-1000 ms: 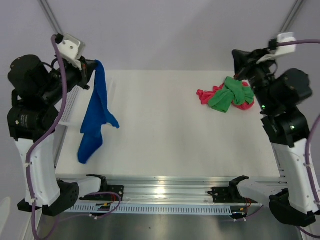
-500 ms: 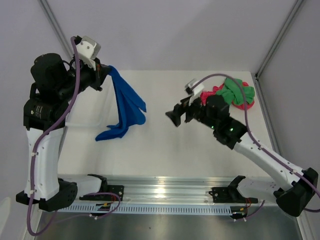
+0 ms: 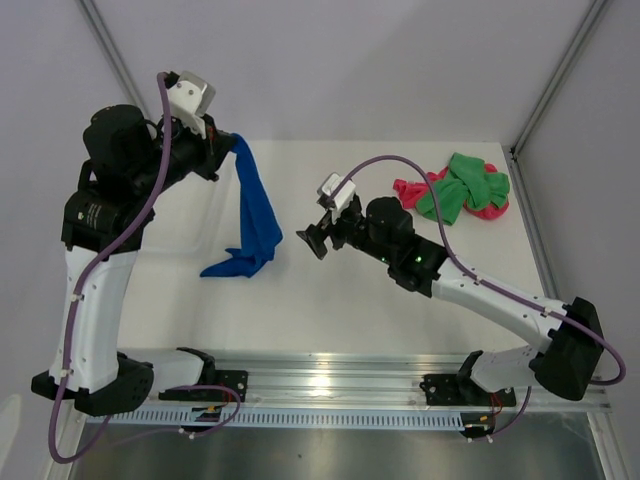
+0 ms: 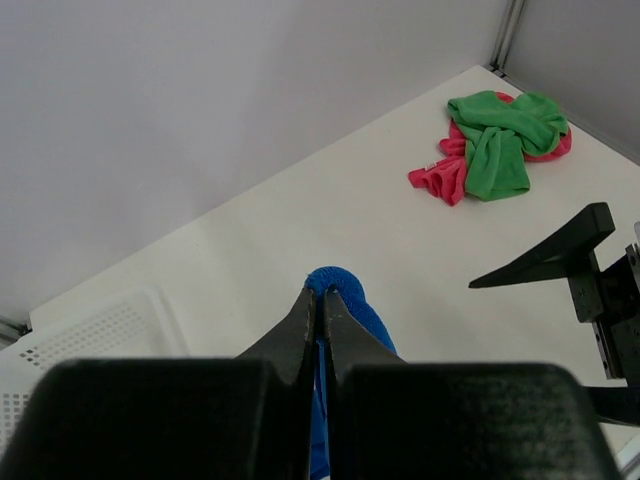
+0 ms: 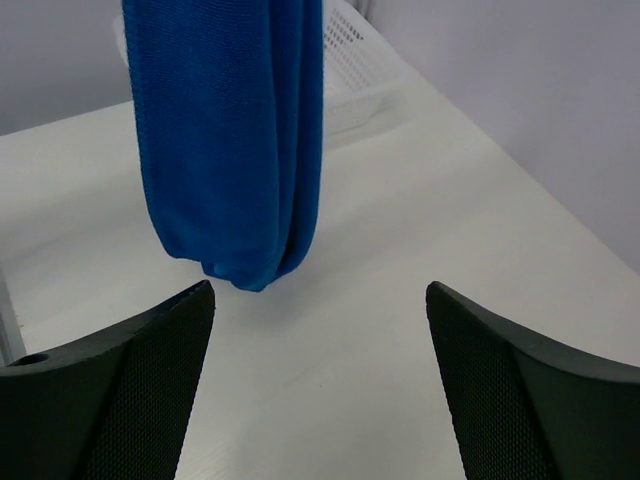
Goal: Roll the towels
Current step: Flatten the towel
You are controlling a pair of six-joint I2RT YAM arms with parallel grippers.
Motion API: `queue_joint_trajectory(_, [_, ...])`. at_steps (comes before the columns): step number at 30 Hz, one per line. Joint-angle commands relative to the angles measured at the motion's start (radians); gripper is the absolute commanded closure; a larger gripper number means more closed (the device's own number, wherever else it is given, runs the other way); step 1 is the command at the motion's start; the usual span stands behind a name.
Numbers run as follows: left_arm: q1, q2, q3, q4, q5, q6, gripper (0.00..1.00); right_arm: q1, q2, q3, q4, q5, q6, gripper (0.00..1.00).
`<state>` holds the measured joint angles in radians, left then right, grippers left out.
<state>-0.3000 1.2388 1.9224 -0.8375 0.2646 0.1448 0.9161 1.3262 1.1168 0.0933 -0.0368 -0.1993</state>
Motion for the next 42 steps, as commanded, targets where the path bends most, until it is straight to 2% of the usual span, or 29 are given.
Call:
queue_joint_trajectory(1, [-0.013,-0.019,-0.008,0.058,-0.008,-0.048,0.99,0.03,0.022,0.011,0.103,-0.049,-0.029,0.12])
queue_joint_trajectory(6, [-0.013,-0.021,-0.006,0.058,-0.025,-0.031,1.0,0.076,0.082,-0.015,0.189,-0.046,0.009,0.25])
queue_joint_trajectory(11, [-0.014,-0.021,-0.022,0.063,-0.033,-0.031,0.99,0.138,0.128,-0.023,0.281,0.017,0.017,0.25])
queue_joint_trajectory(14, [-0.013,-0.019,-0.025,0.067,-0.028,-0.033,0.99,0.162,0.169,-0.02,0.321,0.126,0.023,0.21])
queue_joint_trajectory(18, [-0.013,-0.016,-0.025,0.067,-0.018,-0.037,0.99,0.164,0.212,-0.008,0.352,0.224,0.034,0.23])
queue_joint_trajectory(20, [-0.014,-0.016,-0.026,0.069,-0.015,-0.037,0.99,0.164,0.234,0.014,0.35,0.23,0.026,0.26])
queue_joint_trajectory(29, [-0.014,-0.013,-0.028,0.072,-0.014,-0.036,0.99,0.162,0.335,0.08,0.324,0.274,0.05,0.26])
queue_joint_trajectory(35, [-0.014,-0.013,-0.037,0.072,-0.011,-0.03,0.99,0.144,0.347,0.09,0.326,0.357,0.078,0.36])
queue_joint_trajectory(40, [-0.014,-0.016,-0.042,0.074,-0.007,-0.031,0.99,0.13,0.361,0.107,0.319,0.345,0.08,0.43])
queue_joint_trajectory(42, [-0.014,-0.016,-0.04,0.075,-0.008,-0.031,0.99,0.13,0.363,0.113,0.319,0.336,0.072,0.49])
